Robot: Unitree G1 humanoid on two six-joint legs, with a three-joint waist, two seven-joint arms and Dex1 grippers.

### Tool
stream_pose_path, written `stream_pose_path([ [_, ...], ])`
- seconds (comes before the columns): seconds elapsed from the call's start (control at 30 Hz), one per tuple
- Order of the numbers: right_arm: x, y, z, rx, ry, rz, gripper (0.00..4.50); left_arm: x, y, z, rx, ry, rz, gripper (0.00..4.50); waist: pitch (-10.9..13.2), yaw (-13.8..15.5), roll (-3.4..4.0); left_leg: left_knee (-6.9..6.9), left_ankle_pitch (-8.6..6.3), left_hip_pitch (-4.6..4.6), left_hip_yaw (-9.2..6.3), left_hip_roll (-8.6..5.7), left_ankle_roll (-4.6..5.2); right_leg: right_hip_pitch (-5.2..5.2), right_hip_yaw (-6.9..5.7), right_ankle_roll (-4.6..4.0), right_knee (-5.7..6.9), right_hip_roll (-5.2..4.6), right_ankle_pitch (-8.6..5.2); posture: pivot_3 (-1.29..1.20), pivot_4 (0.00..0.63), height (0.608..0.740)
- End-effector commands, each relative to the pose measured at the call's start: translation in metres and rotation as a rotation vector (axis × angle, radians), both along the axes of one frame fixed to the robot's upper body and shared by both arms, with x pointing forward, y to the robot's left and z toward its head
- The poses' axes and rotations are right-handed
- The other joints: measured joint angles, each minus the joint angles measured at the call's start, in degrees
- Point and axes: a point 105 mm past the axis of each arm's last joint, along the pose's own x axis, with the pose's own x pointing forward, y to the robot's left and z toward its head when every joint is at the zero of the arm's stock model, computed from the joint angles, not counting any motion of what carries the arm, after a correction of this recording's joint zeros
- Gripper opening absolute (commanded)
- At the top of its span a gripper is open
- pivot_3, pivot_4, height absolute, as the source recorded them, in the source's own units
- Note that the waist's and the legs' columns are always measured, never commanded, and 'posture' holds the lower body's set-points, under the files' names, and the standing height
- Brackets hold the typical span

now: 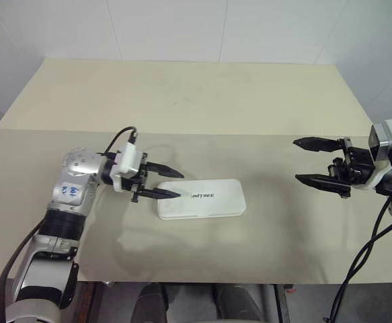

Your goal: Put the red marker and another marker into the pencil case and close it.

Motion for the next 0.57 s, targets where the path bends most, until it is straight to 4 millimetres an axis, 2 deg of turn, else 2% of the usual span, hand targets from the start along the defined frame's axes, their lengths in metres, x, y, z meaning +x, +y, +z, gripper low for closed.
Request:
stream_pose_path([
  [0.03, -0.006, -0.002, 0.008, -0.024, -0.044, 0.062, 4.5, -0.005, 0.012, 0.015, -0.056, -0.037, 0.041, 3.61, 0.0, 0.1, 0.0, 0.0, 0.0, 0.0, 0.0, -0.01, 0.0, 0.0, 0.0, 0.0, -0.01, -0.02, 0.0, 0.0, 0.15, 0.74],
  [0.13, -0.003, -0.003, 0.008, -0.027, -0.039, 0.054, 4.5, -0.012, 0.022, 0.016, -0.072, -0.025, 0.073, 4.48, 0.0, 0.0, 0.0, -0.04, 0.0, -0.02, 0.0, 0.0, 0.0, 0.02, -0.02, 0.0, -0.09, -0.04, 0.0, 0.0, 0.15, 0.74],
  [0.27, 0.001, -0.002, 0.009, -0.036, -0.047, 0.051, 4.5, -0.016, 0.029, 0.015, -0.079, -0.012, 0.096, 4.48, 0.0, 0.0, 0.03, -0.09, 0.0, -0.02, 0.01, 0.01, 0.0, -0.02, -0.03, -0.01, -0.1, -0.03, 0.0, 0.0, 0.15, 0.74],
  [0.33, 0.001, 0.0, 0.008, -0.031, -0.047, 0.058, 4.5, -0.006, 0.032, 0.018, -0.105, -0.086, 0.161, 4.48, 0.0, 0.0, 0.03, -0.08, 0.0, -0.02, 0.01, 0.01, 0.0, -0.02, -0.04, -0.01, -0.09, -0.02, -0.01, 0.0, 0.15, 0.74],
  [0.57, -0.002, 0.014, -0.001, 0.009, -0.044, 0.106, 4.5, -0.01, 0.034, 0.007, -0.06, -0.102, 0.209, 4.48, 0.0, -0.2, 0.03, -0.12, 0.0, -0.02, 0.03, 0.01, 0.0, -0.02, -0.03, -0.01, -0.12, -0.03, 0.0, 0.0, 0.15, 0.74],
])
